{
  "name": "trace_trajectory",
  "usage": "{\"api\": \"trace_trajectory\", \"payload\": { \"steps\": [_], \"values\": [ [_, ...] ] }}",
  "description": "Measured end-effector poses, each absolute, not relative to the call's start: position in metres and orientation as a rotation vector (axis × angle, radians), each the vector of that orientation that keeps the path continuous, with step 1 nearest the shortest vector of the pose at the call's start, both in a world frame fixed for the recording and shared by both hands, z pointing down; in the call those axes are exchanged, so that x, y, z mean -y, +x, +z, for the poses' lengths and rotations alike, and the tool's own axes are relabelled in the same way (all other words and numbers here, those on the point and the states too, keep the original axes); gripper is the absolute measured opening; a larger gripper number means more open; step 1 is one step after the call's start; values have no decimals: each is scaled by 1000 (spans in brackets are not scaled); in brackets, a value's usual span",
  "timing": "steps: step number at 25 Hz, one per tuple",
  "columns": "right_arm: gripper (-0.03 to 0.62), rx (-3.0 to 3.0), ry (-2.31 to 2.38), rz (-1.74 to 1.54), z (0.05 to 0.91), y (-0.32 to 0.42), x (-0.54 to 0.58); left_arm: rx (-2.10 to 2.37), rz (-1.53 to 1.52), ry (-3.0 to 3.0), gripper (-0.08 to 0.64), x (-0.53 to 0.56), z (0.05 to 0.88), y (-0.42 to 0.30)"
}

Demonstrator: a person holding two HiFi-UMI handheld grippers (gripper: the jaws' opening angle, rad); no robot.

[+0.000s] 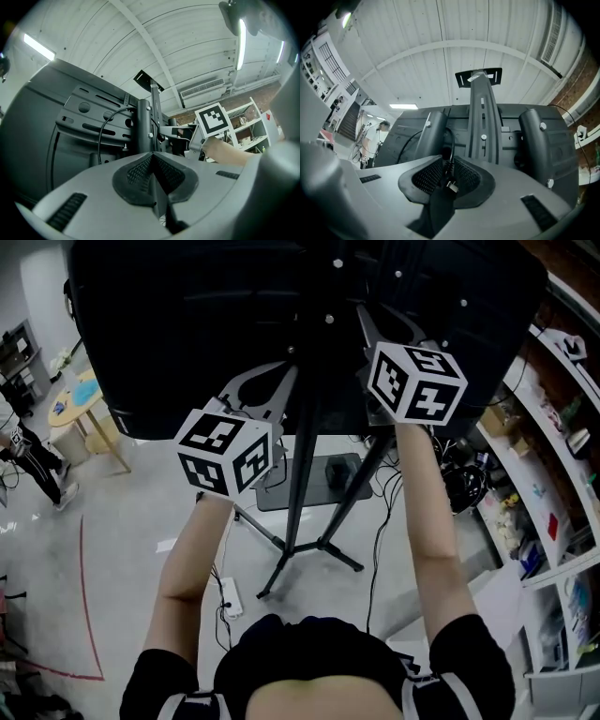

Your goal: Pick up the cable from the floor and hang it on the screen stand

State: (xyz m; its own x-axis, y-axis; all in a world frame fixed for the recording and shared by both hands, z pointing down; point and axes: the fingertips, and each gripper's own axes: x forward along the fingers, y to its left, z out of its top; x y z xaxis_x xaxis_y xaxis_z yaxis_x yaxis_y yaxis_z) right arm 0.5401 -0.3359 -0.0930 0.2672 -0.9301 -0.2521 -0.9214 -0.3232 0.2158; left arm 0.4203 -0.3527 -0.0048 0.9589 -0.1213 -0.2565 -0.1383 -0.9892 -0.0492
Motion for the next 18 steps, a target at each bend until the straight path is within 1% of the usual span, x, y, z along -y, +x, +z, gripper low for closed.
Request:
{"api": "trace_trajectory", "payload": {
  "steps": [1,2,3,5,18],
  "values": [
    [78,1812,2487,-528,-93,539,334,-200,391,-3044,5,351,-4,420],
    [103,1814,2490,-530,-92,539,332,-198,390,-3046,5,350,-3,421],
    [144,1817,2490,-530,-91,538,330,-197,388,-3048,5,350,-3,421],
    [170,1822,2489,-527,-86,538,326,-195,381,-3054,5,348,0,422],
    [173,1889,2526,-413,-33,538,293,-178,343,-3121,5,335,28,432]
  ]
}}
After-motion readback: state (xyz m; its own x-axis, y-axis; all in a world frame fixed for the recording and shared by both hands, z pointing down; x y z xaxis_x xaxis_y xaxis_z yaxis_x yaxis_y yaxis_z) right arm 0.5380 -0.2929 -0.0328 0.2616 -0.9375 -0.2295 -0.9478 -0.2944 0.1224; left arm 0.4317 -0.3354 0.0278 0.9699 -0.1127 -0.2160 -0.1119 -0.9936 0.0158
